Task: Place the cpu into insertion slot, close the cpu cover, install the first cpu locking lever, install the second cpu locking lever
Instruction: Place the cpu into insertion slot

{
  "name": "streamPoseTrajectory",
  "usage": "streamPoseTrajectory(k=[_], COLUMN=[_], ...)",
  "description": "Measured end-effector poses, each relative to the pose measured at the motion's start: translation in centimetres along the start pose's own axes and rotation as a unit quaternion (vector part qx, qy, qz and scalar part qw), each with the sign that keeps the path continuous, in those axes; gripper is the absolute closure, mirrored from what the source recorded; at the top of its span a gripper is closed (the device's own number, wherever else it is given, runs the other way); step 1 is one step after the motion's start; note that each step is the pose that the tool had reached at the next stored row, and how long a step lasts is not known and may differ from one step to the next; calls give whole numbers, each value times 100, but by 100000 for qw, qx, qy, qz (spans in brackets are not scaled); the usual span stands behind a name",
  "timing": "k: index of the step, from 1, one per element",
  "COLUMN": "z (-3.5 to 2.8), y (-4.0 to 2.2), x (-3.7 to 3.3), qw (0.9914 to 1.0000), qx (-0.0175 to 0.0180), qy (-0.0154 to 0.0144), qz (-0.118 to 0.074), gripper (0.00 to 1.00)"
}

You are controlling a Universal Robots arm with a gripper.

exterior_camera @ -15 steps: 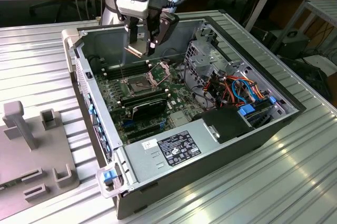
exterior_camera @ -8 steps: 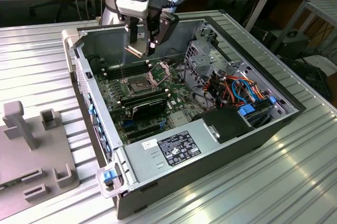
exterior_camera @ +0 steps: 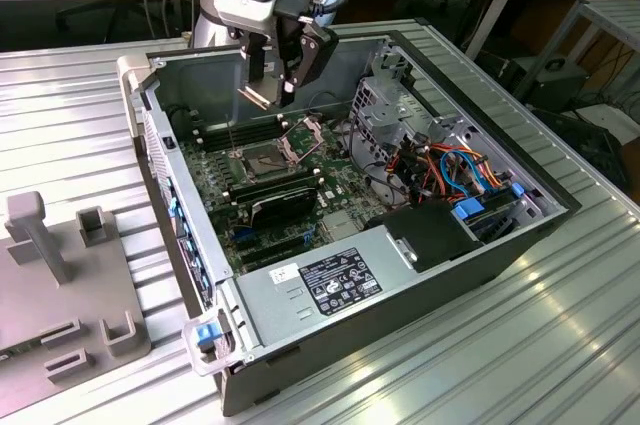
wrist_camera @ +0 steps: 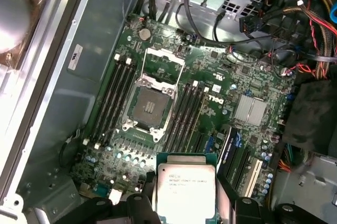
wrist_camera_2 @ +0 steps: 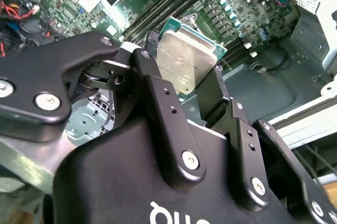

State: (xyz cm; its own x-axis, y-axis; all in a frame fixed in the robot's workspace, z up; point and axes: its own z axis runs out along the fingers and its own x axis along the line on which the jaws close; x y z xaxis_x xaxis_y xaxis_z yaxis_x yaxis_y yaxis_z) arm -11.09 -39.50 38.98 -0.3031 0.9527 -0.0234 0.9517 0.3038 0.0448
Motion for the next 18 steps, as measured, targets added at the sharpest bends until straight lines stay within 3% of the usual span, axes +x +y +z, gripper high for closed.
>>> streamPoseTrajectory(k=[6, 18], z=[10, 13], y=[16, 25], x=[0, 18], qw=[99929, 99925], qx=[97, 97], qy=[-183, -186], qz=[3773, 3872], gripper=[46, 46])
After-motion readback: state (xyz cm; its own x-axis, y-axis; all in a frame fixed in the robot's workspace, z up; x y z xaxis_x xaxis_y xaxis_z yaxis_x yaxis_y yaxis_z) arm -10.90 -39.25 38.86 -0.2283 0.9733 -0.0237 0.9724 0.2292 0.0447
